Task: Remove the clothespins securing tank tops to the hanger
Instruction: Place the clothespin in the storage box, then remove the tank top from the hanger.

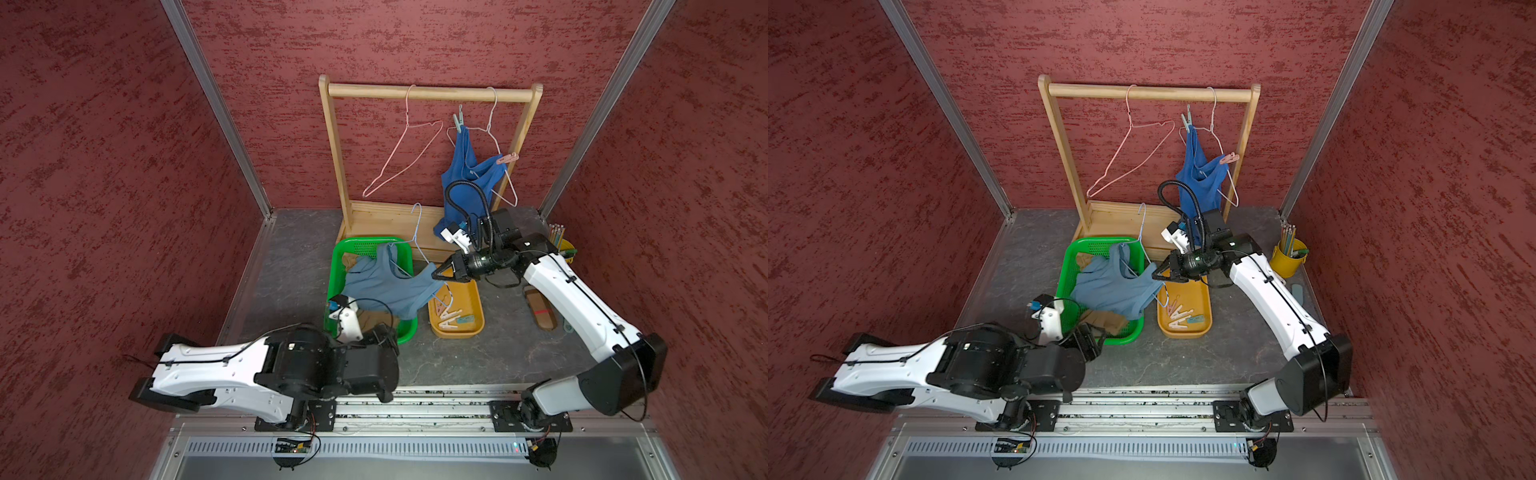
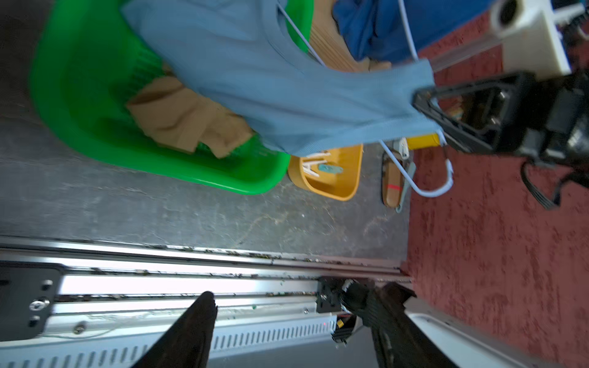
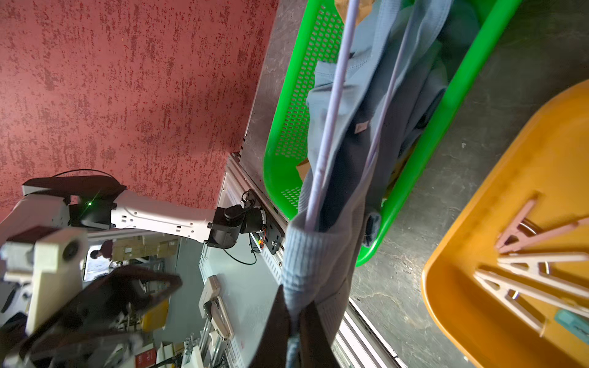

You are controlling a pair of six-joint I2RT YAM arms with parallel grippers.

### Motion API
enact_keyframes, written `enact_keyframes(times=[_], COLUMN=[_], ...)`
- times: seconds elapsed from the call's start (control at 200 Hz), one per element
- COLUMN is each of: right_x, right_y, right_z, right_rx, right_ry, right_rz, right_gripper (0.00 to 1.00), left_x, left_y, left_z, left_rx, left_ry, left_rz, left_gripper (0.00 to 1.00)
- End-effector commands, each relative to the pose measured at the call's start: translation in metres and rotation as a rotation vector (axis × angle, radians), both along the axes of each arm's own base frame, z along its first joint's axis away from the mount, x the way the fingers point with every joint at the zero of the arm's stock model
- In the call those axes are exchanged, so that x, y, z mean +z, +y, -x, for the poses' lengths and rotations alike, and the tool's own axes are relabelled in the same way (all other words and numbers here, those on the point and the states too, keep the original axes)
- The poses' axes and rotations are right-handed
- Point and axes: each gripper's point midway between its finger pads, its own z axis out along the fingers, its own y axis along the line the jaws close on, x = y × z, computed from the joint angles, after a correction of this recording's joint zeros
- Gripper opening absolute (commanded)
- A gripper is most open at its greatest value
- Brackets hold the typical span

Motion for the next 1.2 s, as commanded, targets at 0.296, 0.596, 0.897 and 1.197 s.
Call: enact_keyframes(times=[0.296, 0.596, 0.897, 1.197], right_x=[0.028, 0.045, 0.065, 0.065], right_y=[0.042, 0.069, 0.074, 0.064], right_z=[0.067, 0.084, 0.079, 0.09], right_rx=[0.091, 0.118, 0.082, 0.067], right_ry=[0.021, 0.041, 0.03, 0.041], right_rz=[-0.11, -0.19, -0.275, -0.3], right_gripper=[0.0, 0.0, 0.0, 0.0], left_x=[-0.024, -0.048, -0.075, -0.095], left_y=[0.082, 0.014, 0.029, 0.073], left_z=[-0.081, -0.167, -0.202, -0.225], left_rx=[0.099, -0.179, -0.133, -0.055], left_ry=[-0.035, -0.015, 0.036, 0.096], left_rz=[0.032, 0.047, 0.181, 0.281], left_gripper=[0.77, 0.78, 0.74, 0.56])
